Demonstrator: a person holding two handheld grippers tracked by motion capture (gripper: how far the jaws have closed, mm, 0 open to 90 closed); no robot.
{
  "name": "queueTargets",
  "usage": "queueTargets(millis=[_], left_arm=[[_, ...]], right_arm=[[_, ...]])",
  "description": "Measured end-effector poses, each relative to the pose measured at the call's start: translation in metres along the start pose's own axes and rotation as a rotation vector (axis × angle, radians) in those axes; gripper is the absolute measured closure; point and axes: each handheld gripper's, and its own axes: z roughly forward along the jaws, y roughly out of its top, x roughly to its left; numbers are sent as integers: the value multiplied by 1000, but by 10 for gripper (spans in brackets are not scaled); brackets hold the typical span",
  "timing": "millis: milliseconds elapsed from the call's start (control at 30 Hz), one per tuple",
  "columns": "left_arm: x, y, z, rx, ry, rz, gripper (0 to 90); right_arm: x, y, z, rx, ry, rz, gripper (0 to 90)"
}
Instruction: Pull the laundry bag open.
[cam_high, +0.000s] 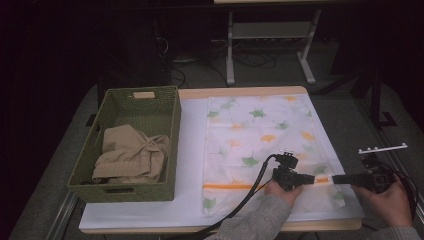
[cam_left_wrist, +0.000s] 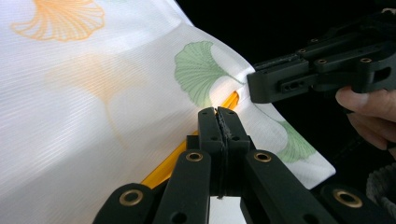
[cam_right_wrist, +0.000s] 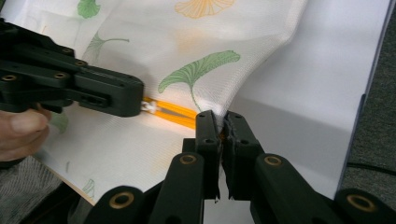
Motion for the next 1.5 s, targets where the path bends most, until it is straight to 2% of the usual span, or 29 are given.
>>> queueTargets(millis=[100,267,967,1500], left_arm=[[3,-1,-5,1,7,5,898],[9,-5,-14,0,8,-13,899],[21,-12,-44,-12,33,-13,899],[30,-21,-66,-30,33,-26,899]], right_arm=[[-2,-1,0,-2,-3,5,848],[-2,-2,0,-2,-5,9,848],[-7,-4,1,-8,-12,20,848],[-7,-4,1,-6,-21,22,848]])
